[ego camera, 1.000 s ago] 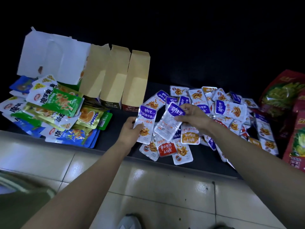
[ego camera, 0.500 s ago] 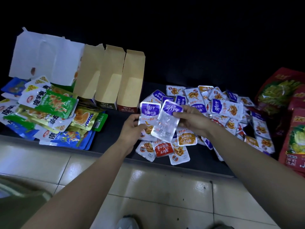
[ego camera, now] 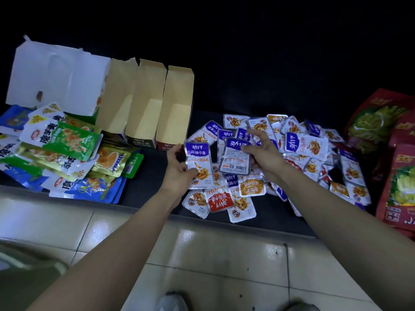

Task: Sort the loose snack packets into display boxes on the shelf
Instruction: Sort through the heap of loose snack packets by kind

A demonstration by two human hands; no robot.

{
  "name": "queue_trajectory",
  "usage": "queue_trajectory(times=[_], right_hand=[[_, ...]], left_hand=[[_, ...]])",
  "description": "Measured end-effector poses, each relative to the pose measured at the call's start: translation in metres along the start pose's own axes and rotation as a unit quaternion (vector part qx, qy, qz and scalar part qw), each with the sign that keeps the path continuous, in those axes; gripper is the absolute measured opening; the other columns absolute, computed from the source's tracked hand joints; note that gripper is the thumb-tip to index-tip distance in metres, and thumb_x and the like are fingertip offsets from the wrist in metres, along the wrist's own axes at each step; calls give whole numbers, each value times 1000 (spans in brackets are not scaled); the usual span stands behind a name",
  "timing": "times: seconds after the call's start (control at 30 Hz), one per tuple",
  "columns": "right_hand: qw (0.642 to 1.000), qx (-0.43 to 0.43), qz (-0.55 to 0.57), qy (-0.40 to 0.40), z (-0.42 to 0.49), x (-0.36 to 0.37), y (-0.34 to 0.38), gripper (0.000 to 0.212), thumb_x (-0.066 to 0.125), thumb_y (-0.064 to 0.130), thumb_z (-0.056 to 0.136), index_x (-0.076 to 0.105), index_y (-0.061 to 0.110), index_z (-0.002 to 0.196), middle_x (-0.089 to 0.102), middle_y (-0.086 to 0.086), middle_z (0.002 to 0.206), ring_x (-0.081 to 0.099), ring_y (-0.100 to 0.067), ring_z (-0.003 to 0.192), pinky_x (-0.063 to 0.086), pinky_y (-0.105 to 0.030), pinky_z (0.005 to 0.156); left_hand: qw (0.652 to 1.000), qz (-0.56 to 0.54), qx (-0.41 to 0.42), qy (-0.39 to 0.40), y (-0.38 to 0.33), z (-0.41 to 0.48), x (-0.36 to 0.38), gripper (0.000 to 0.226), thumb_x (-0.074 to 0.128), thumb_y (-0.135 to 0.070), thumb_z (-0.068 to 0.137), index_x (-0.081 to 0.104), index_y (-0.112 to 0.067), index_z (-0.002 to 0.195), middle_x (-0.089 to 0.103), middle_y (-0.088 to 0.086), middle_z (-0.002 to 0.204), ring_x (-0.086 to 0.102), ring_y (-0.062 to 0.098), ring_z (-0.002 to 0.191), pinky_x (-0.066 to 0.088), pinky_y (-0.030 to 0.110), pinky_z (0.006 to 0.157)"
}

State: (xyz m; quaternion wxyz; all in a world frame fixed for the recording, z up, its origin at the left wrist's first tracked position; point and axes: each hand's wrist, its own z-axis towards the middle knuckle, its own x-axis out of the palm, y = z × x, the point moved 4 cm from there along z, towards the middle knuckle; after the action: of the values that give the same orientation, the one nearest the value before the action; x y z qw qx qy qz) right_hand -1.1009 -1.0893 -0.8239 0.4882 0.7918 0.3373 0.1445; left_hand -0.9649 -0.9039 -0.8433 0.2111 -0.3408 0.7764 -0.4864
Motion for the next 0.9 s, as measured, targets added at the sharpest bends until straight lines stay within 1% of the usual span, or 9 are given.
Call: queue_trajectory(times=[0.07,0.17,0.27,0.37,0.5,0.6,0.73,0.8,0.9], right_hand=[[1000,-1,13,-3,-1,1,1,28,52,5,97,56,13,124,64,-2,66,53,-12,52,46,-26,47],[1000,-6,18,-5,0,0,1,23,53,3,96,64,15,112,69,-13,96,61,-23,78,55,-39,70],[1000,-6,-3,4,2,0,-1,25,49,1,96,68,15,105,61,-19,91,50,-16,59,45,-23,47],[1000,10,10,20,1,-3,-4,35,42,-6,95,65,6,118,63,-15,78,52,-16,59,48,-22,52],[990,-7,-136,29,-1,-7,-8,37,64,-10,84,63,4,117,72,-13,97,68,-18,79,56,-23,69],[976,-93,-191,-41,-3,-12,-5,19,78,7,78,73,9,96,72,-8,85,70,-22,82,58,-32,83],[969,-144,-168,-110,0,-22,8,28,75,23,84,59,14,63,49,-2,87,53,-14,91,40,-18,90],[982,-114,-114,-95,1,-25,10,31,69,25,89,56,9,66,54,-4,90,55,-19,103,41,-12,88],[999,-38,14,-1,-3,-18,4,15,61,22,95,66,8,89,70,-5,88,65,-21,82,54,-27,76]], left_hand=[[1000,-5,11,12,-2,-2,2,64,55,15,88,34,-31,128,66,1,100,67,8,84,57,26,58],[999,-11,29,7,-4,-1,2,67,54,19,86,35,-32,125,64,2,110,65,9,93,55,25,61],[999,-12,30,9,-5,1,4,73,57,17,86,29,-34,130,69,1,100,69,8,87,58,29,66],[1000,-11,27,3,-4,1,5,66,59,13,87,38,-25,136,67,7,108,67,11,90,56,27,64],[1000,-4,8,-29,0,3,5,53,59,11,88,45,-20,128,64,9,111,65,12,88,54,28,66],[999,5,3,-54,2,5,5,44,58,12,88,48,-18,118,64,9,109,64,11,83,53,27,66],[997,16,3,-74,0,6,5,35,56,7,91,48,-14,117,61,6,110,61,14,87,49,23,64],[997,11,0,-78,-2,6,6,30,56,3,93,47,-16,114,60,4,106,61,10,82,47,22,61],[998,-14,-19,-66,-2,6,7,24,56,-2,94,47,-16,112,62,2,100,62,8,77,47,21,58]])
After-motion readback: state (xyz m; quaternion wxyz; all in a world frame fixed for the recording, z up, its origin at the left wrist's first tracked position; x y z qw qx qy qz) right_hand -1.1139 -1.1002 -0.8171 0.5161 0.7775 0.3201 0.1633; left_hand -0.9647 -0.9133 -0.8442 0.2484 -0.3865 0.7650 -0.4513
